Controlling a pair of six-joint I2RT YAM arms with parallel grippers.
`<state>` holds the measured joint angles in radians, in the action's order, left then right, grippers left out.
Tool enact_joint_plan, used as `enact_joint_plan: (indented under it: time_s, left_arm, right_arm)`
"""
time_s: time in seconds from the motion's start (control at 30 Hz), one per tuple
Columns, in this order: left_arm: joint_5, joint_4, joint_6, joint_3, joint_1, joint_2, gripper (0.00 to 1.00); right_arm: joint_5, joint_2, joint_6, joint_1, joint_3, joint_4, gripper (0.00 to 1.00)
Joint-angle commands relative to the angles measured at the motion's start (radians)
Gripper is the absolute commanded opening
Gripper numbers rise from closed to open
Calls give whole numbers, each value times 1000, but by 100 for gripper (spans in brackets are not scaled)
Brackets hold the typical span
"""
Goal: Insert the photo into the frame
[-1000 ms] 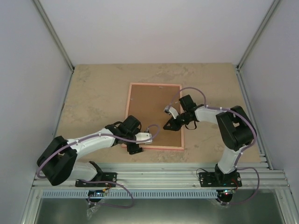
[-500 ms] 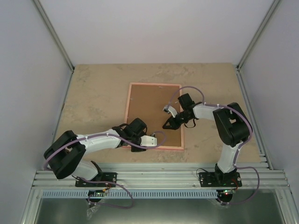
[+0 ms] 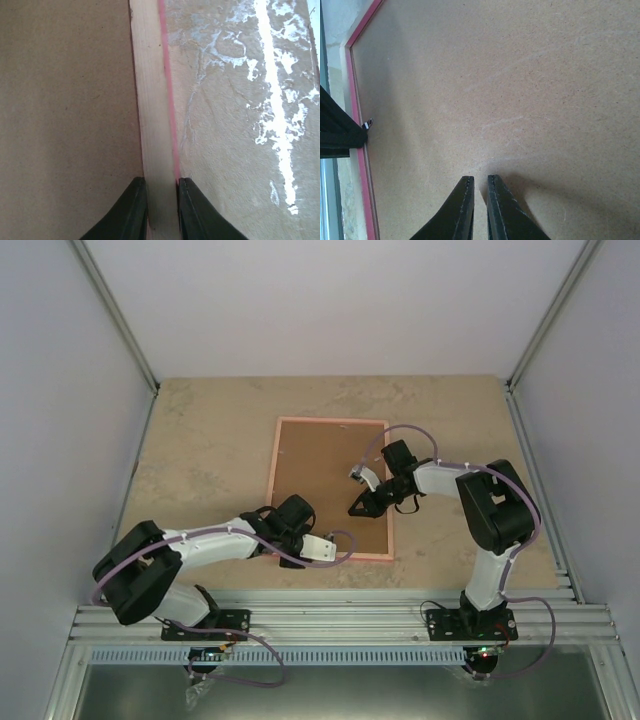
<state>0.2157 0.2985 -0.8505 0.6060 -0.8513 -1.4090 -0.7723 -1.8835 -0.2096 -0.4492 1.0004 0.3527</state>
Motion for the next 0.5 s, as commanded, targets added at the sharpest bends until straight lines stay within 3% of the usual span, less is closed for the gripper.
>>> enact_joint_plan:
  time_s: [0.0,0.07,0.27,0.33,0.4,0.47]
  left_arm:
    - [-14,46,-22,-38,-5,-16,17]
    - [-13,38,-4,-42,-5,12,21]
    - [-6,50,129,-18,7,169,62]
    - [19,81,179,12,52,197,66]
    - [15,91,228,28,119,223,68]
    - [11,85,258,28,186,255,72]
  right_arm:
    - [63,-31,-14,2,-8,30,11]
    - [61,-19,-16,3,-9,29,12]
    - [33,101,-35,4,15,39,17]
    - [56,163,-57,9,34,64,21]
    - [98,224,-63,22,49,96,29]
    - [139,288,-52,40,38,107,44]
